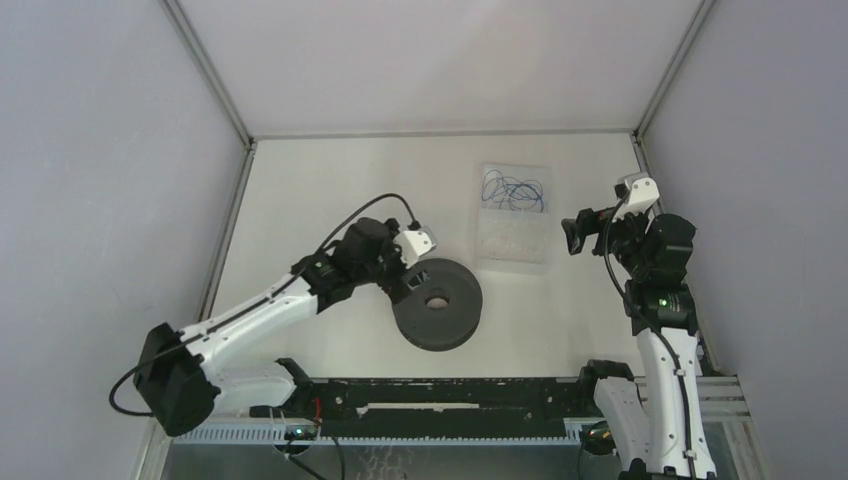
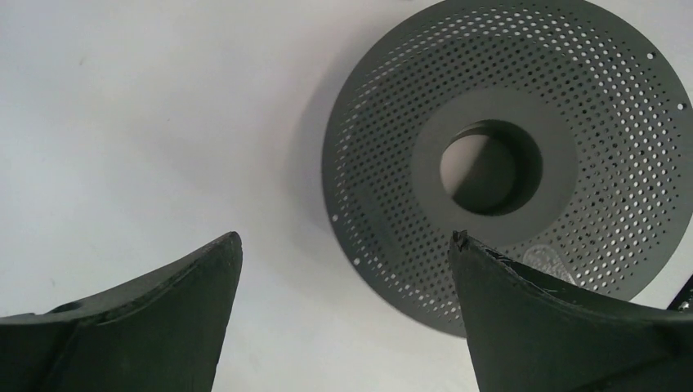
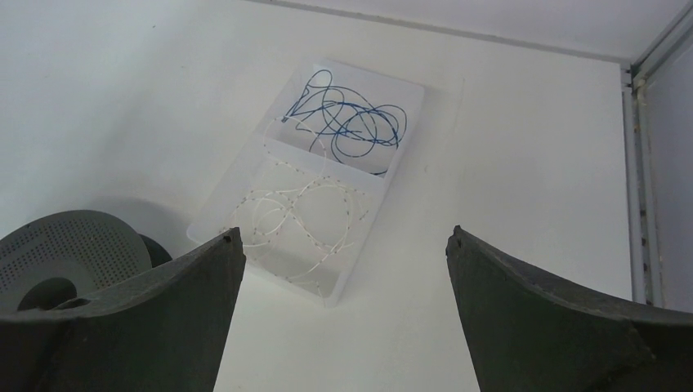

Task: Wrap the cables
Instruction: Adjust the cable reel at the center of the board.

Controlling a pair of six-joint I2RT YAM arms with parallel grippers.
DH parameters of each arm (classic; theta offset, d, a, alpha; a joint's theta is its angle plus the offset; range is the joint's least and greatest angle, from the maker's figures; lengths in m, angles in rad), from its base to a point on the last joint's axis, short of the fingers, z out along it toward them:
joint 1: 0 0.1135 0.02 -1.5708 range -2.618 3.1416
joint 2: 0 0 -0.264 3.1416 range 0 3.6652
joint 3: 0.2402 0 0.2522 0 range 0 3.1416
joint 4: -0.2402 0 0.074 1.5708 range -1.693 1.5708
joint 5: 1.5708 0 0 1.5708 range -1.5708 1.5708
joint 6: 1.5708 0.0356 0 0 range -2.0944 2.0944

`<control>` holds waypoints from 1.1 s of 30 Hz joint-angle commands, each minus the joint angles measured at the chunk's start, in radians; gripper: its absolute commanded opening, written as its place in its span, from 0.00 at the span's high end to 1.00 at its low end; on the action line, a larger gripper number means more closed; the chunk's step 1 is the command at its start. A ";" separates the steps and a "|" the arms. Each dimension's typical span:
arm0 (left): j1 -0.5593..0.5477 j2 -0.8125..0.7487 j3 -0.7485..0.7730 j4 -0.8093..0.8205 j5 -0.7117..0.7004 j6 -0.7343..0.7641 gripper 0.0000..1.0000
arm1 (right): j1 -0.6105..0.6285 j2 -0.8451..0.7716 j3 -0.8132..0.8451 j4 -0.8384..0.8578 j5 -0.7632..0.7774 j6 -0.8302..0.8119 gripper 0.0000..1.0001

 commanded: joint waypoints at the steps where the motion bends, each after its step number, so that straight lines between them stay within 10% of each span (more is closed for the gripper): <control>1: -0.081 0.103 0.105 0.007 -0.070 0.017 0.00 | 0.000 0.001 0.000 0.024 -0.034 -0.029 0.00; 16: -0.178 0.322 0.159 0.065 -0.223 0.091 0.00 | 0.145 0.093 0.004 0.063 0.159 -0.069 0.00; 33: 0.033 0.114 -0.028 0.063 -0.190 0.135 0.01 | 0.437 0.739 0.258 0.020 0.576 -0.208 0.25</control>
